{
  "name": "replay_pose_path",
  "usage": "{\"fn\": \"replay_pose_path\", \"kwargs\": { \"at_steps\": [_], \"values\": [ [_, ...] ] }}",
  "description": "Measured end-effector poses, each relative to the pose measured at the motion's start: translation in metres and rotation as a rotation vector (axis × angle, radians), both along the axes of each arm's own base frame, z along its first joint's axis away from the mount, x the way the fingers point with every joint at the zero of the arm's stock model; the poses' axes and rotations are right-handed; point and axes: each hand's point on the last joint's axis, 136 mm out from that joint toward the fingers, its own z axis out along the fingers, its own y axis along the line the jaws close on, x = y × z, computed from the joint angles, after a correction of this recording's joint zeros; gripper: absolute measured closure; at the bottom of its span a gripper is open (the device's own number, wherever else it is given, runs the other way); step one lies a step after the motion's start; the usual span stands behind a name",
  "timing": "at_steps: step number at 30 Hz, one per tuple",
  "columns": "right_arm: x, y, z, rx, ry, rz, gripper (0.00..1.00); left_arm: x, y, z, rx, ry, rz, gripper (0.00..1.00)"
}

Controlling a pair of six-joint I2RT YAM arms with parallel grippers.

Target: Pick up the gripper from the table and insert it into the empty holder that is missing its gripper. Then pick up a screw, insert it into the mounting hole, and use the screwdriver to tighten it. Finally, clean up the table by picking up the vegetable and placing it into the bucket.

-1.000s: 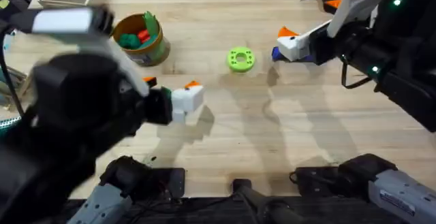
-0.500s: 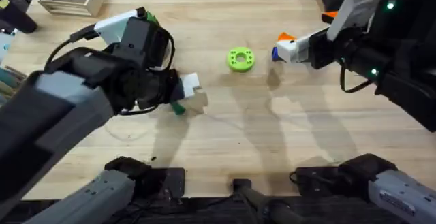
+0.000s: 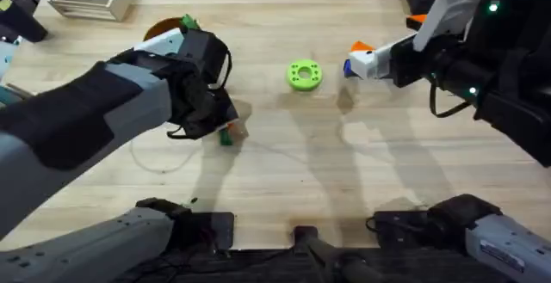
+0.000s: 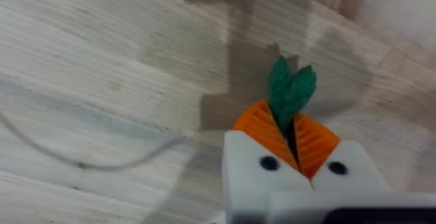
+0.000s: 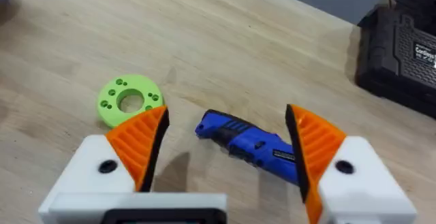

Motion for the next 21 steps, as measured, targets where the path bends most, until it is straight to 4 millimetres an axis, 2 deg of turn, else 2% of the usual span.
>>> {"fn": "replay_pose_path", "kwargs": {
  "at_steps": [4,5,9,14,18,21],
  "values": [
    [0.000,0.000,0.000,0.000,0.000,0.000,0.012,0.005,-0.003,0.015,-0.021,-0.005,0.012,0.980],
    [0.000,0.000,0.000,0.000,0.000,0.000,0.012,0.014,-0.008,0.043,-0.043,-0.024,0.012,0.981],
    [0.000,0.000,0.000,0.000,0.000,0.000,0.013,0.047,-0.009,0.094,-0.042,-0.146,0.025,0.981],
    [0.000,0.000,0.000,0.000,0.000,0.000,0.012,0.102,0.015,0.151,0.026,-0.419,0.111,0.981],
    [0.000,0.000,0.000,0.000,0.000,0.000,0.012,0.138,0.039,0.171,0.112,-0.571,0.136,0.981],
    [0.000,0.000,0.000,0.000,0.000,0.000,0.012,0.155,0.058,0.166,0.163,-0.587,0.163,0.981]
  ]
}}
